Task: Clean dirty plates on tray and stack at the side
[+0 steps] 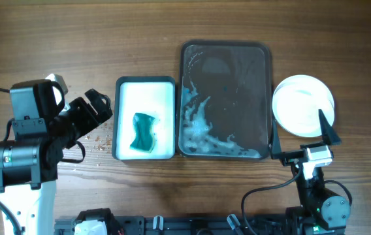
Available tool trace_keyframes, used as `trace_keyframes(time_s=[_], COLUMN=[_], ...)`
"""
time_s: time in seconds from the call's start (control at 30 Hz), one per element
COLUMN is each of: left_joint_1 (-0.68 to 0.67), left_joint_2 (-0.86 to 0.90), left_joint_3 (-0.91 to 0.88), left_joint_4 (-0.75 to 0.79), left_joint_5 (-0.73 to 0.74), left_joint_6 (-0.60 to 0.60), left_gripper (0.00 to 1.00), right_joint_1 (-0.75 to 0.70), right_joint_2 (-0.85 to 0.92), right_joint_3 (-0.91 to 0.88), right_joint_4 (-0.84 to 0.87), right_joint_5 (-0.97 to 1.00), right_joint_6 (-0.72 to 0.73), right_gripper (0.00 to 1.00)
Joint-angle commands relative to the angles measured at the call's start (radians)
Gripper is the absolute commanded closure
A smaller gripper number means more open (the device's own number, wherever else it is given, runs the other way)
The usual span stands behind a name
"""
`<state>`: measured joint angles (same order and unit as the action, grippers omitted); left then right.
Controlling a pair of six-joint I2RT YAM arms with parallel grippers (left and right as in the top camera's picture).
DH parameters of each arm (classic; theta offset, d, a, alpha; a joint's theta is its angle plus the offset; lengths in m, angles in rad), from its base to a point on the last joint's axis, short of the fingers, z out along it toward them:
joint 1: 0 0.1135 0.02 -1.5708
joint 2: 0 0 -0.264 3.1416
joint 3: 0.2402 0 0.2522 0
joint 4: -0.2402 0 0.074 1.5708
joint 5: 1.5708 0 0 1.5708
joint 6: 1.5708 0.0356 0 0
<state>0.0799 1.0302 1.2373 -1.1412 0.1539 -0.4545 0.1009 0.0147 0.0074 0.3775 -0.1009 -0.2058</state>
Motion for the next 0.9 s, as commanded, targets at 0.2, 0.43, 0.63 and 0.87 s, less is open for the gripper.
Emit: trace_keyframes(time_s=[0.2, 0.43, 0.63, 0.87], left_joint_1=[0.006, 0.006, 0.006, 0.006], left_joint_2=[0.0, 0.0, 0.0, 0.0], left_joint_3=[0.008, 0.008, 0.008, 0.008], left_joint_4=[0.003, 0.003, 0.003, 0.003], left_joint_5=[-0.013, -0.014, -0.013, -0.013], left_joint_6=[0.005, 0.005, 0.005, 0.005], left_gripper=[0.0, 0.0, 0.0, 0.0], right_joint_1=[-0.017, -0.017, -0.017, -0.017], right_joint_2=[-0.012, -0.012, -0.012, -0.011], right_joint_3=[-0.003, -0.003, -0.003, -0.002], right_joint_4=[-0.208, -0.368, -0.372, -0.372], right_joint_5=[-0.019, -0.008, 0.018, 0.018], right_joint_6=[-0.031, 0.065, 0.134, 0.134], right_gripper=[0.0, 0.0, 0.0, 0.0])
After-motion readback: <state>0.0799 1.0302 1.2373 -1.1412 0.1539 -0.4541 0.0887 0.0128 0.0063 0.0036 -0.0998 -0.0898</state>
